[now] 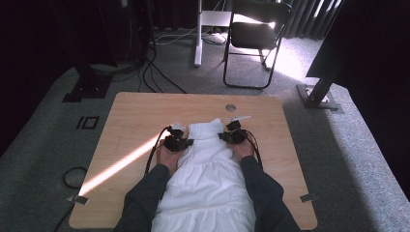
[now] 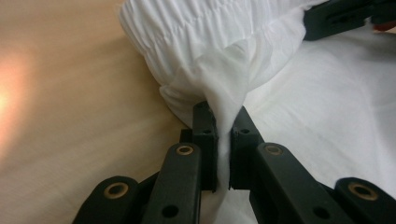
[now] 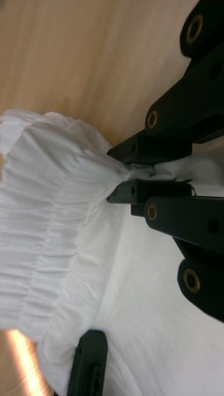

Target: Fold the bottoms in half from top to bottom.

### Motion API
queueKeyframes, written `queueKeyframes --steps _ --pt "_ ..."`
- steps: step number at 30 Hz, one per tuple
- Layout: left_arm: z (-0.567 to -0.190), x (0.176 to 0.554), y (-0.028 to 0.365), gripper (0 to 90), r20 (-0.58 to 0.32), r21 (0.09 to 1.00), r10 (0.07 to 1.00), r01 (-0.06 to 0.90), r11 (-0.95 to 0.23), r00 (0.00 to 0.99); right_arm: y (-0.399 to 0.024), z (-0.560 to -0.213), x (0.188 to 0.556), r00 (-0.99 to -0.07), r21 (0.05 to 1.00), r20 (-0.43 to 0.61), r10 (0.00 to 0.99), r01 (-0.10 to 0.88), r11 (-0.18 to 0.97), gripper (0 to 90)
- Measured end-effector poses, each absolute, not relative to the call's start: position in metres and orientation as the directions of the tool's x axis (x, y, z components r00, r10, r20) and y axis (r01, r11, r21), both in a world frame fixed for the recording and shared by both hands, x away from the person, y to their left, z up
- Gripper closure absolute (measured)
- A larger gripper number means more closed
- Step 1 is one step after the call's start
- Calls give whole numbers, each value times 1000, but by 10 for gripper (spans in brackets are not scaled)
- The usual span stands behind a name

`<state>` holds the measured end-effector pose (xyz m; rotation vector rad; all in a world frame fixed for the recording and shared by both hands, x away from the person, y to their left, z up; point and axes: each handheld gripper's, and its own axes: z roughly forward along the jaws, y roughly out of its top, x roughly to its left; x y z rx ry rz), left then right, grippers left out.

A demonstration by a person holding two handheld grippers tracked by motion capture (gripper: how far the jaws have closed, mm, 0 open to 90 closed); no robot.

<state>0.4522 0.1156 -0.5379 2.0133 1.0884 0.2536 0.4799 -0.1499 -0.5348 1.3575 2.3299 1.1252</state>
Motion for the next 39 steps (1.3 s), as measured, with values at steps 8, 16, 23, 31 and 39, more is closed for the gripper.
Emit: queueKeyframes --steps 8,16,23,31,39 --pt "-455 463 119 853 -113 850 773 464 -251 625 -156 -458 479 -591 832 98 801 490 260 829" --pt "-366 469 120 852 15 909 771 312 -275 637 -157 -369 478 -594 916 1 804 323 237 826" --pt "-355 465 120 846 29 908 759 300 -292 651 -158 -348 473 -603 923 -3 797 305 234 822" --pt "-369 440 122 832 -9 896 708 321 -308 706 -171 -369 441 -645 912 20 764 325 250 815" --pt "-383 350 128 833 -10 915 596 248 -318 803 -193 -380 370 -721 915 47 692 309 260 813"
